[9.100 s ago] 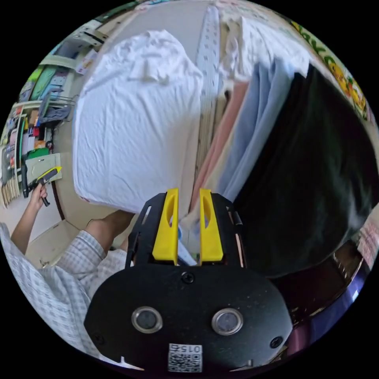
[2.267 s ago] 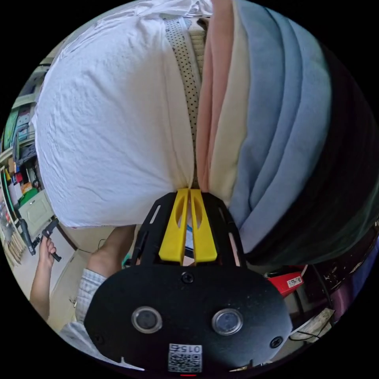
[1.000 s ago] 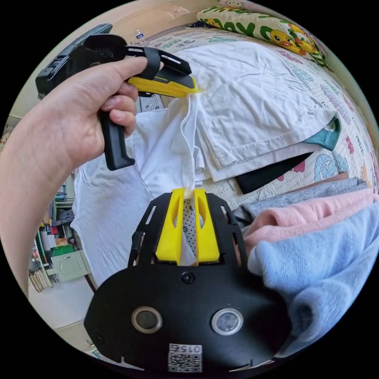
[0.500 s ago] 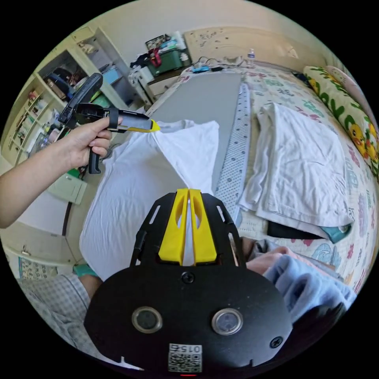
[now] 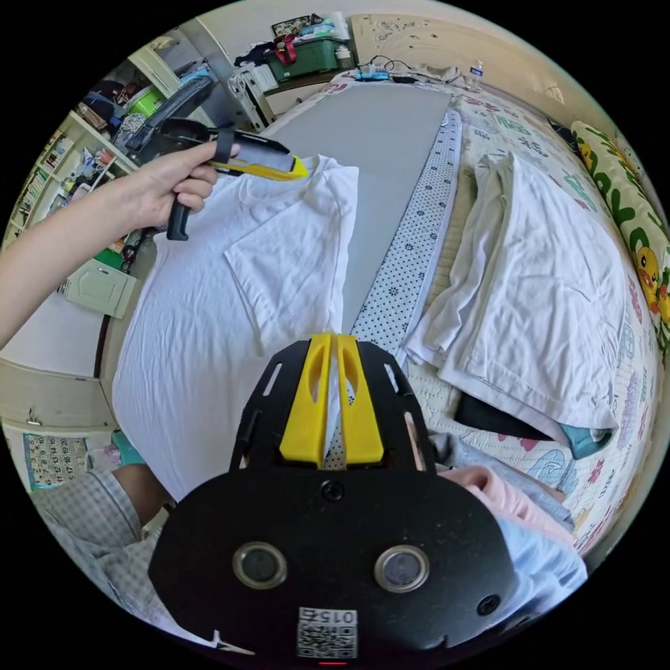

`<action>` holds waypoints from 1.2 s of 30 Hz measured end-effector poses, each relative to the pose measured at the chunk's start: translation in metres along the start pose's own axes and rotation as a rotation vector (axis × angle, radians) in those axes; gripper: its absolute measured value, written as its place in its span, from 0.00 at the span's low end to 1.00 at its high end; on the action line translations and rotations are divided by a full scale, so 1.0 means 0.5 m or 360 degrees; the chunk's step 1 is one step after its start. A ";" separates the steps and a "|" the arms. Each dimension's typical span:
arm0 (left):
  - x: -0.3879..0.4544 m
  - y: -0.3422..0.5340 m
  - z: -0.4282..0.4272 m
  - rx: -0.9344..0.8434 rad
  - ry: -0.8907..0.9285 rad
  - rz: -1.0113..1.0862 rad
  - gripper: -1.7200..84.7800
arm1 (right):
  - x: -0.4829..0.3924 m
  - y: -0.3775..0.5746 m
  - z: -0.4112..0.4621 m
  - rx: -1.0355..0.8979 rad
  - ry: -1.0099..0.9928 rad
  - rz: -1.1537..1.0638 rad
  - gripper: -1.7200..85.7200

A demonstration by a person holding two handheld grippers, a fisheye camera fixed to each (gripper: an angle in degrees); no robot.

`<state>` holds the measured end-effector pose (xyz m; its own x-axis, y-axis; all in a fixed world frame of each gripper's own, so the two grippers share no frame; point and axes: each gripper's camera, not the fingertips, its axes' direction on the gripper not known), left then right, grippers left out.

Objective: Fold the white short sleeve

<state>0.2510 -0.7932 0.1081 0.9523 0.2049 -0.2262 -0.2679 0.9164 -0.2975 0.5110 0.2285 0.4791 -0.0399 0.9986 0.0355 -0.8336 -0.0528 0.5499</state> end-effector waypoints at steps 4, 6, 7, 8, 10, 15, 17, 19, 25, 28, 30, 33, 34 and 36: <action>0.024 -0.064 0.052 -0.0067 -0.0099 0.0020 0.06 | 0.023 -0.041 -0.047 -0.0073 0.0015 0.0001 0.01; 0.028 -0.074 0.050 -0.0043 -0.0113 0.0023 0.06 | 0.028 -0.054 -0.083 -0.0055 0.0039 0.0012 0.02; 0.030 -0.078 0.045 -0.0043 -0.0123 0.0041 0.06 | 0.032 -0.061 -0.112 -0.0026 0.0067 0.0030 0.02; 0.031 -0.078 0.040 -0.0040 -0.0127 0.0052 0.06 | 0.034 -0.064 -0.129 -0.0005 0.0088 0.0047 0.03; 0.030 -0.065 0.005 0.0001 -0.0123 0.0069 0.07 | 0.037 -0.077 -0.207 0.0111 0.0055 0.0056 0.06; 0.002 0.022 -0.066 -0.0121 -0.0265 -0.0005 0.09 | -0.004 -0.138 -0.288 0.0056 -0.0244 -0.0131 0.09; -0.009 0.068 -0.076 -0.0199 -0.0328 -0.0003 0.09 | -0.029 -0.163 -0.303 0.0018 -0.0217 -0.0192 0.09; -0.024 0.115 -0.085 -0.0262 -0.0363 0.0001 0.09 | -0.057 -0.197 -0.323 -0.0040 -0.0191 -0.0242 0.08; -0.088 0.130 -0.111 -0.0200 -0.0183 -0.0073 0.04 | -0.111 -0.272 -0.427 -0.0141 -0.0035 -0.0236 0.01; -0.087 0.132 -0.153 -0.0118 -0.0199 0.0000 0.03 | -0.135 -0.306 -0.496 -0.0164 0.0010 -0.0227 0.01; -0.088 0.136 -0.169 -0.0113 -0.0211 0.0039 0.03 | -0.151 -0.327 -0.517 -0.0253 0.0117 -0.0213 0.01; -0.119 0.142 -0.163 -0.0217 -0.0227 0.0016 0.04 | -0.176 -0.358 -0.565 -0.0350 0.0216 -0.0186 0.01; -0.134 0.147 -0.169 -0.0225 -0.0221 0.0008 0.04 | -0.181 -0.375 -0.595 -0.0402 0.0230 -0.0137 0.01; -0.156 0.159 -0.199 -0.0184 -0.0164 -0.0002 0.05 | -0.191 -0.396 -0.661 -0.0368 0.0208 -0.0082 0.02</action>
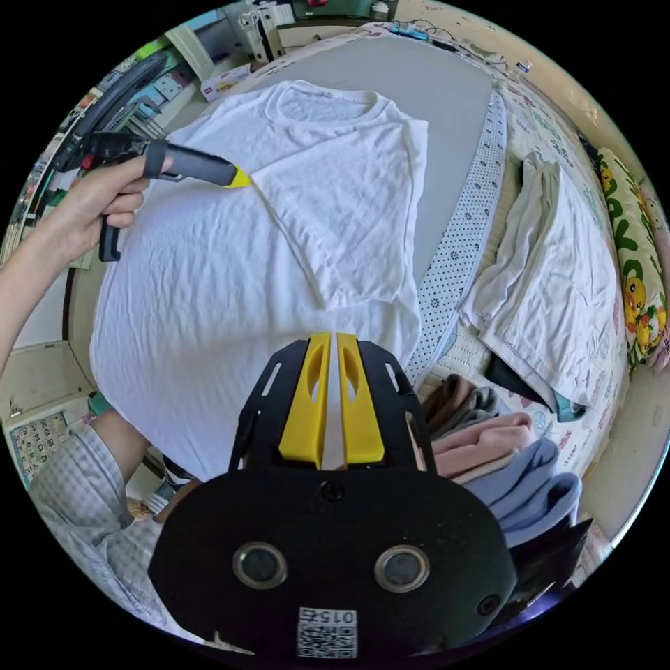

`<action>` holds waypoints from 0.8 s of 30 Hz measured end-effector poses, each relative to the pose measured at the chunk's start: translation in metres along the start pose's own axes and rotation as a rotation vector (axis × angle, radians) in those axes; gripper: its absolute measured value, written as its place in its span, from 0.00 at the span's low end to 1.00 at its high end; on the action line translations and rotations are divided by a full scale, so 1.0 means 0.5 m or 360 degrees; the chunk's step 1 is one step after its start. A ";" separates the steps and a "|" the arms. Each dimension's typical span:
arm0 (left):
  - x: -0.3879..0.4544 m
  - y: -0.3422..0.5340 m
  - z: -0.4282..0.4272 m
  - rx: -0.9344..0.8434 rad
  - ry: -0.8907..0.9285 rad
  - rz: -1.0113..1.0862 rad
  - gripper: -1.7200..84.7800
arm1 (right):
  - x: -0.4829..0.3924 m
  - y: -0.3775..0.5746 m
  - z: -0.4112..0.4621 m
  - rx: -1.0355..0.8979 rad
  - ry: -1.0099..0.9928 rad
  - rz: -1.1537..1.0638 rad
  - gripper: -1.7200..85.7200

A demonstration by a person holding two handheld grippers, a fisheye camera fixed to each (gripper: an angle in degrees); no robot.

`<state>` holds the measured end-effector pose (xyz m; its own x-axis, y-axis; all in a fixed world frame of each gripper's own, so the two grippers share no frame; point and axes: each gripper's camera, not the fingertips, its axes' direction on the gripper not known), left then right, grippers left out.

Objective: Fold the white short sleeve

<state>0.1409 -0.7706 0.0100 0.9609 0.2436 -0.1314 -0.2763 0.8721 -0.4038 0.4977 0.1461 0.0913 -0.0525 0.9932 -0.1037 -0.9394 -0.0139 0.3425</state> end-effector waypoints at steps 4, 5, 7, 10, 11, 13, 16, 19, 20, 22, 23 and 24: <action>-0.123 0.083 -0.087 0.0198 0.0205 -0.0233 0.09 | -0.014 -0.043 -0.163 0.0119 -0.0182 0.0118 0.03; -0.151 0.101 -0.100 0.0235 0.0247 -0.0308 0.09 | -0.021 -0.057 -0.185 0.0145 -0.0213 0.0126 0.03; -0.278 0.180 -0.151 0.0391 0.0343 -0.0658 0.11 | -0.063 -0.151 -0.264 0.0237 -0.0310 0.0092 0.05; -0.431 0.269 -0.200 0.0595 0.0384 -0.1001 0.11 | -0.152 -0.336 -0.331 0.0295 -0.0370 -0.0035 0.08; -0.457 0.281 -0.206 0.0627 0.0390 -0.1031 0.11 | -0.175 -0.380 -0.341 0.0299 -0.0387 -0.0070 0.08; -0.547 0.303 -0.218 0.0685 0.0443 -0.1084 0.12 | -0.282 -0.561 -0.378 0.0328 -0.0450 -0.0217 0.09; -0.623 0.310 -0.222 0.0779 0.0552 -0.1067 0.12 | -0.440 -0.775 -0.409 0.0331 -0.0452 -0.0376 0.10; -0.671 0.304 -0.211 0.0764 0.0612 -0.1056 0.12 | -0.612 -0.954 -0.409 0.0228 -0.0341 -0.0550 0.11; -0.678 0.303 -0.207 0.0763 0.0638 -0.1050 0.12 | -0.646 -0.984 -0.403 0.0194 -0.0303 -0.0586 0.11; -0.703 0.304 -0.191 0.0759 0.0779 -0.1023 0.12 | -0.761 -1.084 -0.362 0.0008 -0.0136 -0.0696 0.13; -0.708 0.305 -0.187 0.0755 0.0811 -0.1019 0.12 | -0.786 -1.103 -0.349 -0.0050 -0.0102 -0.0731 0.13; -0.715 0.310 -0.181 0.0748 0.0850 -0.1016 0.12 | -0.829 -1.131 -0.325 -0.0162 -0.0017 -0.0809 0.13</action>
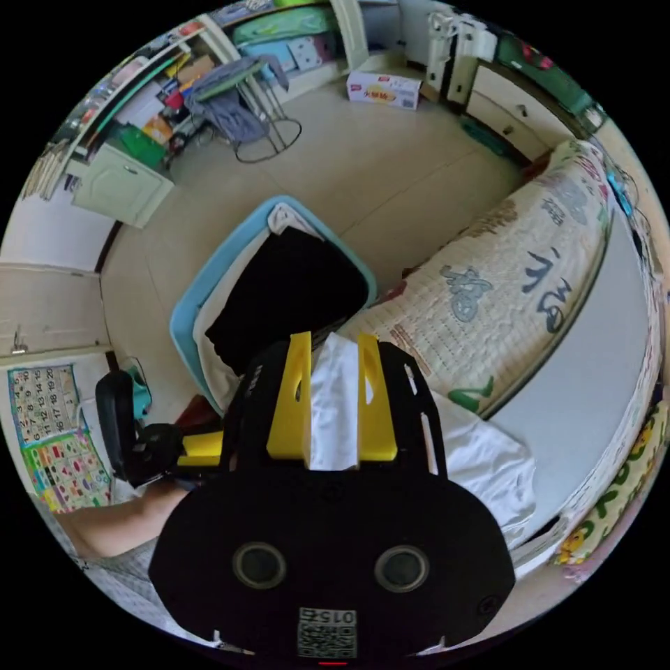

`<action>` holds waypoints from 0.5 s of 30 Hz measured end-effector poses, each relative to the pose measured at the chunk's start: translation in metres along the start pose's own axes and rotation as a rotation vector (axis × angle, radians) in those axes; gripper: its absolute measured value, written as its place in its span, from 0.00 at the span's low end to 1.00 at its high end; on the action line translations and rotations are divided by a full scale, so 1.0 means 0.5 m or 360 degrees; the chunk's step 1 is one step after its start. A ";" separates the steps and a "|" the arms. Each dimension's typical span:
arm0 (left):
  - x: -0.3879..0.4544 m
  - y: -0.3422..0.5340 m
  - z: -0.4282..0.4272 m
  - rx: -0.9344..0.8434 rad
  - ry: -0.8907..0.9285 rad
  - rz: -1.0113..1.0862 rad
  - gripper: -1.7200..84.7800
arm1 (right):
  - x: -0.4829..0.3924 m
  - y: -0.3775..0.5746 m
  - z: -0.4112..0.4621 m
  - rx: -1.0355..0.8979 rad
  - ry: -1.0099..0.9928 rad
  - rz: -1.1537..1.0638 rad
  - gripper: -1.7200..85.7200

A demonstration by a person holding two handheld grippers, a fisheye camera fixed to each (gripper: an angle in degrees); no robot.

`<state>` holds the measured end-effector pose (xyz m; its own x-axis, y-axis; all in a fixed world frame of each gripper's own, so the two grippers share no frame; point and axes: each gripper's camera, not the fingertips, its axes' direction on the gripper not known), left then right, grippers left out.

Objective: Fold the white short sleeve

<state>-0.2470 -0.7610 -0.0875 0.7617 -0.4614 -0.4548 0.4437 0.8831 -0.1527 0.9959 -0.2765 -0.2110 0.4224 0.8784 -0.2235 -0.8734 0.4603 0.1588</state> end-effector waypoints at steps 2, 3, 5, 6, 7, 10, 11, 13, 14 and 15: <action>-0.013 0.004 -0.009 0.0017 0.0020 0.0006 0.12 | -0.028 -0.045 0.025 -0.0143 0.0119 -0.0078 0.12; -0.022 0.006 -0.016 0.0016 0.0041 -0.0006 0.12 | -0.042 -0.062 0.037 -0.0227 0.0182 -0.0119 0.08; -0.038 0.009 -0.027 0.0008 0.0085 -0.0027 0.11 | -0.050 -0.068 0.037 -0.0305 0.0253 -0.0146 0.02; -0.046 0.010 -0.036 0.0003 0.0098 -0.0030 0.12 | -0.047 -0.062 0.019 -0.0285 0.0266 -0.0136 0.01; -0.053 0.011 -0.047 0.0006 0.0093 -0.0010 0.12 | -0.035 -0.049 -0.011 -0.0239 0.0253 -0.0092 0.01; -0.061 0.018 -0.079 0.0009 0.0020 0.0108 0.12 | 0.021 0.016 -0.123 -0.0025 0.0139 0.0042 0.01; -0.061 0.019 -0.083 0.0003 0.0000 0.0147 0.12 | 0.036 0.034 -0.148 0.0023 0.0111 0.0067 0.01; -0.056 0.024 -0.095 -0.0061 -0.0095 0.0320 0.13 | 0.097 0.122 -0.235 0.0187 -0.0001 0.0161 0.01; -0.055 0.025 -0.097 -0.0075 -0.0110 0.0352 0.14 | 0.112 0.145 -0.251 0.0214 -0.0017 0.0181 0.01; -0.055 0.025 -0.099 -0.0090 -0.0111 0.0408 0.14 | 0.136 0.192 -0.276 0.0260 -0.0029 0.0210 0.01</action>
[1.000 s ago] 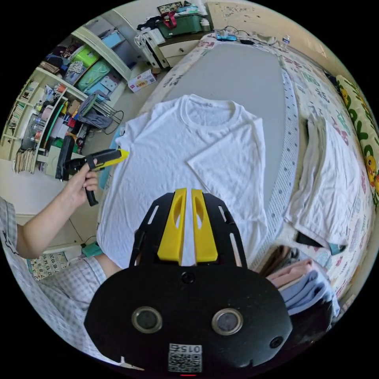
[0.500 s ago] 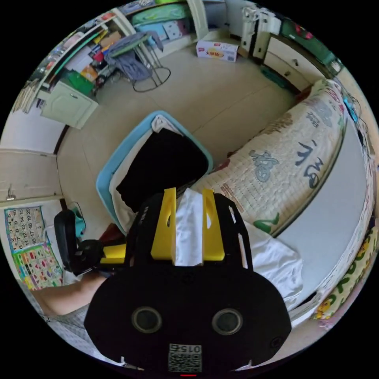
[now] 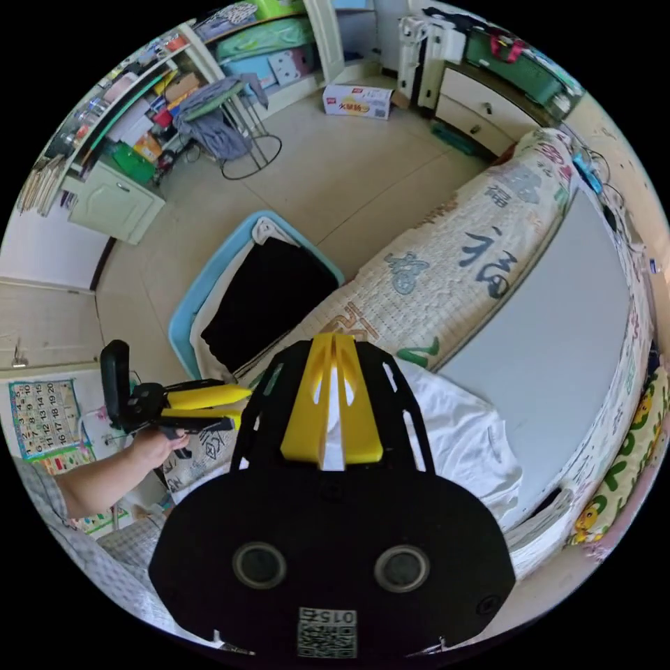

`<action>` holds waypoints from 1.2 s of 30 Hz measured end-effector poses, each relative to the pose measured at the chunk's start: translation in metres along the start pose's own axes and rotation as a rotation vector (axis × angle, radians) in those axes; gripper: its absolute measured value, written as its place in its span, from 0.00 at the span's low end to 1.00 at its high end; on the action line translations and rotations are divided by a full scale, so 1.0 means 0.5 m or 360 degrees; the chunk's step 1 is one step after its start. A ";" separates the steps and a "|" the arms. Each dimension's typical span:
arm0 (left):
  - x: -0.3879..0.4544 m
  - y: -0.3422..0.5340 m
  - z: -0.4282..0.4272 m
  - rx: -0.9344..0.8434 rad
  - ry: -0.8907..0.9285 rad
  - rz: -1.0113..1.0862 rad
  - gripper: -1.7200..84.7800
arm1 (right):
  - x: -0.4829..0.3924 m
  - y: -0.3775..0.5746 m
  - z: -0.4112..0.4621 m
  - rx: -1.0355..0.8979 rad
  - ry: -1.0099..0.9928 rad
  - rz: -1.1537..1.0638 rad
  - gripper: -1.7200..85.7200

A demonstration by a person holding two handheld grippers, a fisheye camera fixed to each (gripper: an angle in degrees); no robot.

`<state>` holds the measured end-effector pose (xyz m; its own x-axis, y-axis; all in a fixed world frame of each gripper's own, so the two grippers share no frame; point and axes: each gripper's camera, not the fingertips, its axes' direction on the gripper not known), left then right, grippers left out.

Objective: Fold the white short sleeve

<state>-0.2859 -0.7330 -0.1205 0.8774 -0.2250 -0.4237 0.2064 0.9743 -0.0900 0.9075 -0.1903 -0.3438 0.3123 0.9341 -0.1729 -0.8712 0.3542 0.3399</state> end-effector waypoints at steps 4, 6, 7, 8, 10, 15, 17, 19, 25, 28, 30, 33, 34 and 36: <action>-0.001 -0.016 0.014 -0.0027 0.0070 0.0146 0.15 | 0.075 0.115 -0.043 0.0077 0.0026 0.0085 0.01; 0.003 -0.030 0.033 -0.0075 0.0056 0.0240 0.16 | 0.104 0.146 -0.038 0.0079 -0.0014 0.0132 0.01; -0.001 -0.037 0.050 -0.0123 0.0079 0.0281 0.15 | 0.121 0.163 -0.034 0.0084 -0.0038 0.0164 0.01; -0.004 -0.040 0.059 -0.0150 0.0117 0.0297 0.15 | 0.128 0.170 -0.033 0.0092 -0.0048 0.0177 0.01; -0.020 -0.042 0.077 -0.0188 0.0233 0.0313 0.12 | 0.149 0.200 -0.032 0.0141 -0.0070 0.0210 0.01; 0.012 0.000 0.029 -0.0051 0.0226 0.0462 0.03 | 0.187 0.251 -0.025 0.0213 -0.0160 0.0236 0.01; 0.036 0.031 0.008 0.0001 0.0216 0.0504 0.02 | 0.203 0.276 -0.024 0.0236 -0.0194 0.0273 0.01; 0.081 0.079 -0.010 0.0037 0.0213 0.0554 0.02 | 0.215 0.332 -0.023 0.0260 -0.0196 0.0294 0.01; 0.195 0.202 0.061 -0.0113 0.0049 0.0781 0.02 | 0.270 0.522 0.083 0.0094 -0.0096 0.0457 0.01; 0.218 0.247 0.131 -0.0332 0.0023 0.0869 0.02 | 0.294 0.591 0.165 -0.0055 -0.0078 0.0535 0.01; 0.233 0.271 0.157 -0.0404 -0.0054 0.0946 0.03 | 0.303 0.617 0.201 -0.0105 0.0031 0.0613 0.01; 0.260 0.293 0.171 -0.0411 -0.0126 0.1005 0.06 | 0.304 0.641 0.228 0.0025 -0.0020 0.0680 0.04; 0.269 0.296 0.170 -0.0387 -0.0157 0.1005 0.07 | 0.301 0.641 0.246 0.0059 -0.0076 0.0697 0.06; 0.278 0.298 0.172 -0.0348 -0.0242 0.0995 0.09 | 0.290 0.634 0.285 0.0051 -0.0115 0.0699 0.09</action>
<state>-0.0960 -0.6198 -0.1152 0.8579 0.3978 -0.3251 -0.4374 0.8975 -0.0562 0.7309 0.0638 -0.1293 -0.0579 0.9966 0.0590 -0.9153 -0.0766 0.3955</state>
